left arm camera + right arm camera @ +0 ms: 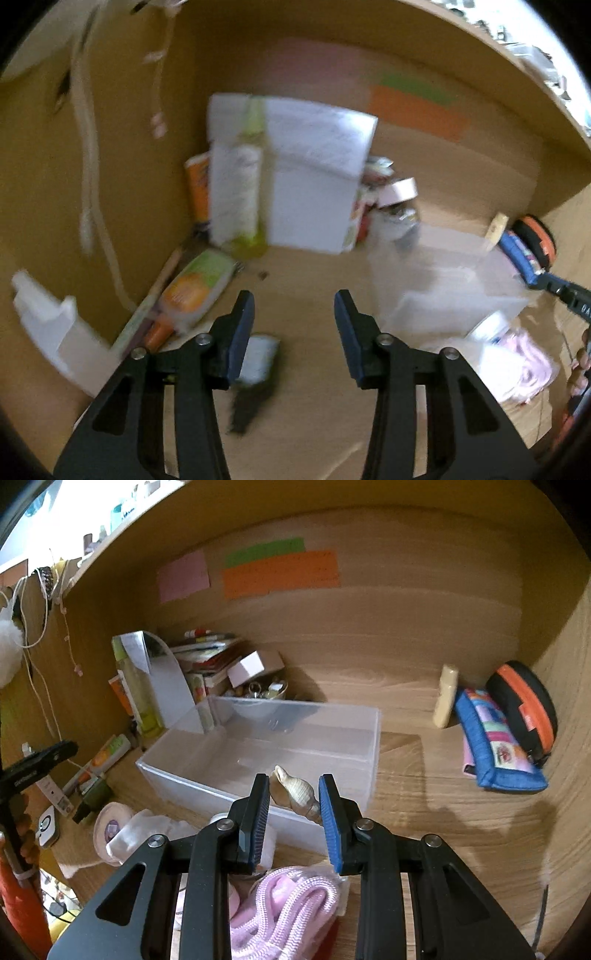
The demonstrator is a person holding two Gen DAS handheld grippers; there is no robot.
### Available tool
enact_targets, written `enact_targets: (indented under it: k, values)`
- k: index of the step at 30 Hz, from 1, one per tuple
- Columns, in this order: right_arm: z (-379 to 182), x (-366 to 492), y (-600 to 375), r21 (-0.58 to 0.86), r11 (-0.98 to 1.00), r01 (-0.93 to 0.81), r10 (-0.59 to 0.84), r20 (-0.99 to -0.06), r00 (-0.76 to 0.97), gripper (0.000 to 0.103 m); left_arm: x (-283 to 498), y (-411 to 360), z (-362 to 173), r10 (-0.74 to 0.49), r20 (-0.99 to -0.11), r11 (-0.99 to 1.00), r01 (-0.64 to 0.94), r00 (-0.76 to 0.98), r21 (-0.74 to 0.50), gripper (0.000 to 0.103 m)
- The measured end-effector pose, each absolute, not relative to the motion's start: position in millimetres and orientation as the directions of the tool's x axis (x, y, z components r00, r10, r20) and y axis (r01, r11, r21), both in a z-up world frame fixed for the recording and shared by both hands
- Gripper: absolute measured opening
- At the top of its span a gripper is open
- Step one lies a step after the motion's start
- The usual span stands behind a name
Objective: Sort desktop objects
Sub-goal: 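Lift the green bottle with the left gripper while the right gripper carries the seashell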
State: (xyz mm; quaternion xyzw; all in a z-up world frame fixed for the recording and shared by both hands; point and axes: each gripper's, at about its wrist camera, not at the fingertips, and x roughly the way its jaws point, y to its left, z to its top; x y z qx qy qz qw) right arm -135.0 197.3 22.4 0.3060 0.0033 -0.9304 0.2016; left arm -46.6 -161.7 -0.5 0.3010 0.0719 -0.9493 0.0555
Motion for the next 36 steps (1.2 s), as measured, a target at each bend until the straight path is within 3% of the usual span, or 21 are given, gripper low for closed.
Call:
enact_targets:
  k: [5,12,16,22,25,36]
  values:
    - [19,-131,189,0.12,-0.913,0.39,-0.385,-0.571,-0.725,0.025,-38,-171,-28,-0.072,-0.646,-0.985,0.158,-0.76,-0.076,0.058]
    - [19,-125,180,0.096,-0.91,0.402,-0.379,-0.583,-0.719,0.025,-53,-155,-63,0.093,-0.729,-0.99,0.018,-0.678,-0.143,0.063]
    - [17,-120,179,0.087,-0.909,0.407,-0.376,-0.592,-0.713,0.025,-53,-131,-80,0.116,-0.76,-0.993,-0.047,-0.639,-0.113,0.063]
    - [14,-121,170,0.07,-0.901,0.428,-0.379,-0.606,-0.7,0.025,-58,-109,-86,0.098,-0.762,-0.995,-0.056,-0.64,-0.081,0.054]
    - [14,-123,165,0.067,-0.895,0.441,-0.386,-0.61,-0.692,0.025,-67,-102,-87,0.075,-0.764,-0.997,-0.051,-0.641,-0.055,0.041]
    - [18,-133,141,0.04,-0.864,0.502,-0.416,-0.618,-0.667,0.025,-78,-115,-35,0.072,-0.662,-0.995,-0.012,-0.746,-0.095,0.041]
